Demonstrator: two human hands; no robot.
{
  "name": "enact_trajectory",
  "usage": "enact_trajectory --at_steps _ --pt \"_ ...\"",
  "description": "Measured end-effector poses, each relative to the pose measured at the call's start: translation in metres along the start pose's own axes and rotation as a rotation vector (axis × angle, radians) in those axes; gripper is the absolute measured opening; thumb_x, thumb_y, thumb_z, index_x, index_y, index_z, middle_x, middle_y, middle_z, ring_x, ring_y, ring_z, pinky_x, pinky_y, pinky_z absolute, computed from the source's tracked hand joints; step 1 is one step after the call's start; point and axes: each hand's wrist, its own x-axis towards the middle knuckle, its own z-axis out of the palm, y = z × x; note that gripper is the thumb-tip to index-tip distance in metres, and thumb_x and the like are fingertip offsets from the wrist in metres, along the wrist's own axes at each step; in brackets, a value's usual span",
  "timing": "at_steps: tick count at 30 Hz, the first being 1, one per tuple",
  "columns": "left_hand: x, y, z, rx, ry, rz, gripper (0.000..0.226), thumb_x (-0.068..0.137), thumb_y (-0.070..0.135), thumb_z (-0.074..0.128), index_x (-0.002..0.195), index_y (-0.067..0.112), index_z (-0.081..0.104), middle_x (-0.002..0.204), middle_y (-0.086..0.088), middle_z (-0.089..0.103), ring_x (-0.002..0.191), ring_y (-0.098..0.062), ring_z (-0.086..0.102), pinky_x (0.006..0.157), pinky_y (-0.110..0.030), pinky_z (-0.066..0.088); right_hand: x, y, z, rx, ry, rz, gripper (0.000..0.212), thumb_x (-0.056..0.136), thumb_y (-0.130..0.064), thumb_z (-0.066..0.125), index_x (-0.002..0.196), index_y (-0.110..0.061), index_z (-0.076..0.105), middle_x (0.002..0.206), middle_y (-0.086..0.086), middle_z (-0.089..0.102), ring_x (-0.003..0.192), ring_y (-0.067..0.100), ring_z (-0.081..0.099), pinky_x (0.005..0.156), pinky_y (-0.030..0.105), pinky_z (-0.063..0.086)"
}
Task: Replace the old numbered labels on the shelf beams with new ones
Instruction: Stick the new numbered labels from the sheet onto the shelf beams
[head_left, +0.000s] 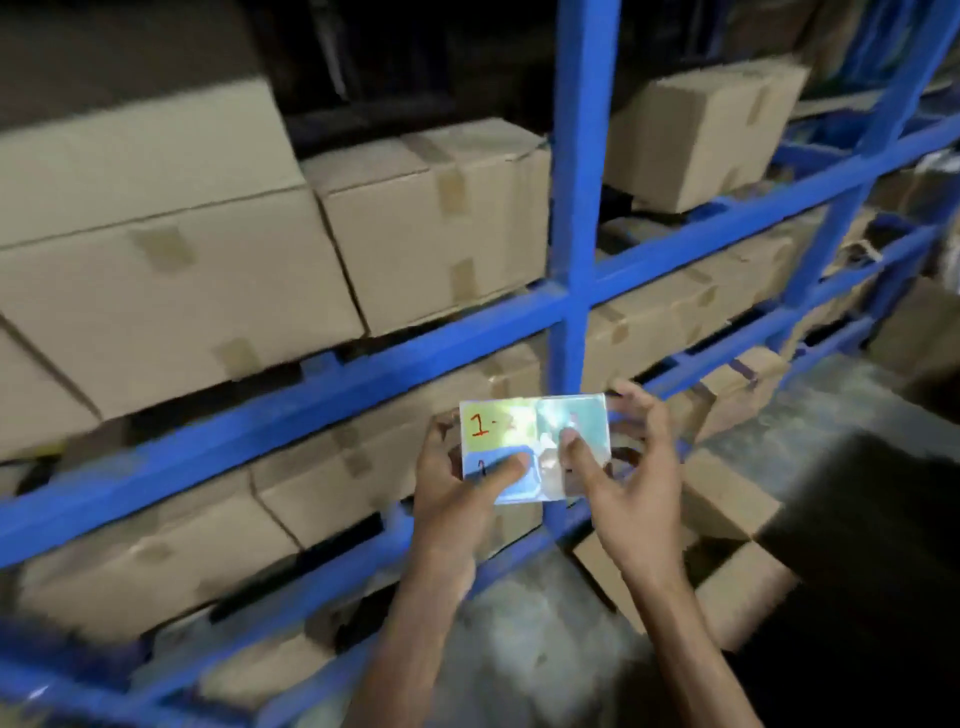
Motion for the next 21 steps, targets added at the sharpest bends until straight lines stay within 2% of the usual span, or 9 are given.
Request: enact_trajectory --at_steps 1,3,6,8,11,13,17,21 --pt "-0.003 0.007 -0.013 -0.006 0.008 -0.007 0.052 0.078 -0.011 0.080 0.123 0.007 0.060 0.106 -0.009 0.079 0.087 -0.013 0.077 0.068 -0.022 0.062 -0.003 -0.008 0.012 -0.110 -0.008 -0.106 0.046 0.085 -0.023 0.073 0.129 -0.027 0.059 0.122 -0.005 0.061 0.113 0.011 0.058 0.092 0.017 0.045" --pt "-0.012 0.026 -0.057 -0.008 0.067 0.015 0.051 0.078 -0.006 0.082 0.122 0.013 0.063 0.104 -0.003 0.081 0.091 -0.014 0.078 0.068 -0.019 0.060 -0.015 -0.030 0.051 -0.221 -0.100 -0.291 0.041 0.085 -0.030 0.070 0.126 -0.030 0.066 0.131 -0.001 0.053 0.124 0.013 0.047 0.105 0.016 0.035" --pt "-0.026 0.045 -0.098 0.008 0.119 0.049 0.045 0.080 -0.005 0.081 0.116 0.019 0.065 0.103 0.000 0.082 0.088 -0.010 0.078 0.068 -0.018 0.058 -0.029 -0.055 0.091 -0.244 -0.211 -0.433 0.026 0.088 -0.032 0.068 0.113 -0.040 0.073 0.135 0.001 0.049 0.126 0.017 0.044 0.108 0.028 0.035" --pt "-0.034 0.053 -0.118 0.034 0.147 0.063 0.038 0.082 -0.004 0.080 0.112 0.017 0.069 0.100 0.001 0.082 0.086 -0.010 0.078 0.065 -0.018 0.058 -0.038 -0.065 0.113 -0.218 -0.243 -0.491 0.025 0.089 -0.028 0.069 0.111 -0.038 0.075 0.136 0.003 0.050 0.124 0.020 0.046 0.108 0.033 0.038" --pt "-0.039 0.061 -0.140 0.084 0.188 0.101 0.031 0.082 -0.003 0.080 0.108 0.015 0.074 0.101 -0.001 0.082 0.094 -0.017 0.078 0.077 -0.026 0.062 -0.047 -0.072 0.136 -0.206 -0.249 -0.539 0.024 0.088 -0.025 0.072 0.110 -0.034 0.078 0.131 0.001 0.056 0.119 0.017 0.047 0.102 0.046 0.044" --pt "-0.041 0.067 -0.150 0.102 0.190 0.120 0.032 0.083 -0.002 0.080 0.107 0.018 0.075 0.101 0.002 0.082 0.095 -0.014 0.078 0.080 -0.026 0.062 -0.048 -0.075 0.146 -0.213 -0.248 -0.576 0.023 0.089 -0.027 0.072 0.110 -0.034 0.078 0.124 -0.002 0.059 0.115 0.018 0.049 0.095 0.052 0.045" --pt "-0.041 0.073 -0.164 0.114 0.189 0.129 0.035 0.084 -0.003 0.079 0.110 0.020 0.074 0.101 0.005 0.082 0.094 -0.010 0.077 0.071 -0.018 0.058 -0.045 -0.080 0.156 -0.186 -0.309 -0.662 0.023 0.091 -0.034 0.067 0.111 -0.032 0.078 0.105 -0.009 0.064 0.100 0.016 0.060 0.082 0.054 0.048" --pt "-0.038 0.077 -0.168 0.119 0.202 0.129 0.037 0.084 0.000 0.080 0.117 0.015 0.073 0.105 0.000 0.081 0.097 -0.014 0.078 0.071 -0.016 0.058 -0.036 -0.081 0.157 -0.200 -0.344 -0.709 0.023 0.089 -0.025 0.077 0.111 -0.030 0.079 0.097 -0.013 0.067 0.090 0.008 0.065 0.080 0.052 0.049"
